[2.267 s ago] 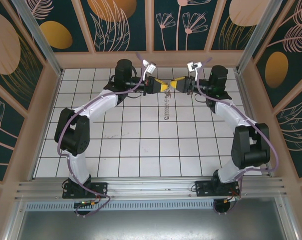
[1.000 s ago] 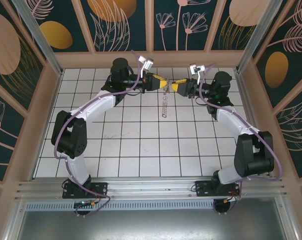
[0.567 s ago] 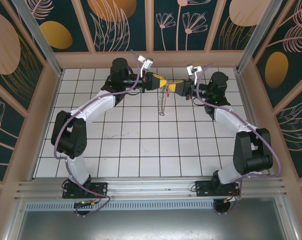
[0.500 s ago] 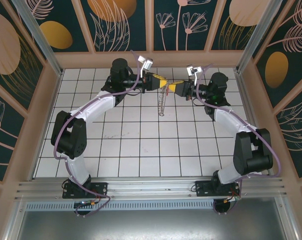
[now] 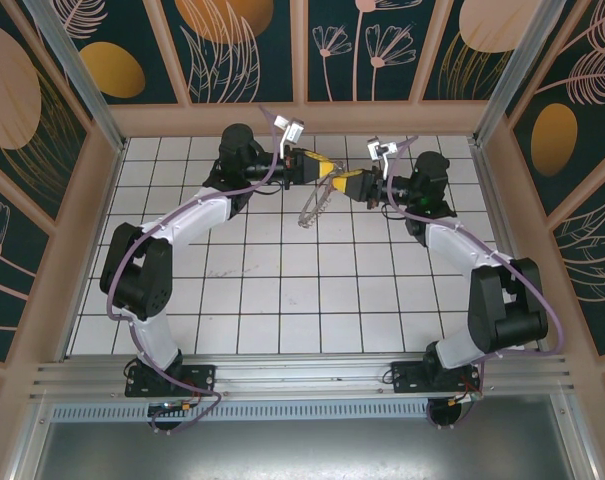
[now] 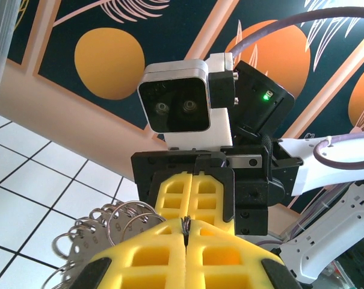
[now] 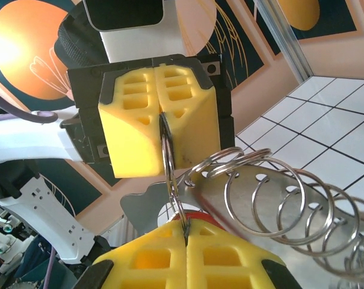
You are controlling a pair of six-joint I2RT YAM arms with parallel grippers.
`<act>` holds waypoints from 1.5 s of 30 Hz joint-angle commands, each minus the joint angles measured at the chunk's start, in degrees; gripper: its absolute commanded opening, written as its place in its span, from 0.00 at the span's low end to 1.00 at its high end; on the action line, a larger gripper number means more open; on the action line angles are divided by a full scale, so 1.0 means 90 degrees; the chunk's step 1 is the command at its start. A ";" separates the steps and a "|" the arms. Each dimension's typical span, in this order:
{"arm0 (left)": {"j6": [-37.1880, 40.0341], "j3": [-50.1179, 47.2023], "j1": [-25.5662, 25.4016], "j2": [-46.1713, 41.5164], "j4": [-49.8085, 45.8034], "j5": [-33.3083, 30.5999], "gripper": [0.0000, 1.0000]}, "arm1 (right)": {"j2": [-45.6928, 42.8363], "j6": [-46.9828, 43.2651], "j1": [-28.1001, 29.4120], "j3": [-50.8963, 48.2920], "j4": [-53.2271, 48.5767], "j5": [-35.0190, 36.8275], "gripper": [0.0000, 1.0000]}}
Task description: Put the keys on the keyring
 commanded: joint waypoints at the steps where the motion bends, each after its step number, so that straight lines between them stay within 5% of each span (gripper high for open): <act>1: -0.0262 -0.0003 0.0025 -0.0389 0.0983 -0.0353 0.00 | -0.0066 -0.0042 0.0138 -0.0233 0.0156 -0.0194 0.00; 15: -0.0650 -0.0375 -0.0064 -0.0417 0.1456 -0.0744 0.00 | 0.0421 0.0239 0.0477 0.0403 0.0242 0.0114 0.01; 19: -0.0745 -0.0500 -0.0060 -0.0452 0.1477 -0.1060 0.00 | -0.0099 0.0141 0.0135 -0.0128 -0.0087 0.0257 0.26; 27: -0.1683 -0.0830 -0.0064 -0.0536 0.2166 -0.1912 0.00 | -0.1801 -0.0342 -0.0343 -0.0928 -0.1275 0.1483 0.32; 34: -0.2680 -0.0990 -0.0074 -0.0595 0.2655 -0.2159 0.00 | -0.2362 0.0792 -0.0387 -0.0972 -0.0330 0.3455 0.38; 45: -0.3074 -0.1102 -0.0171 -0.0583 0.3009 -0.1966 0.00 | -0.0647 0.2842 -0.0357 -0.0581 0.2965 0.2580 0.34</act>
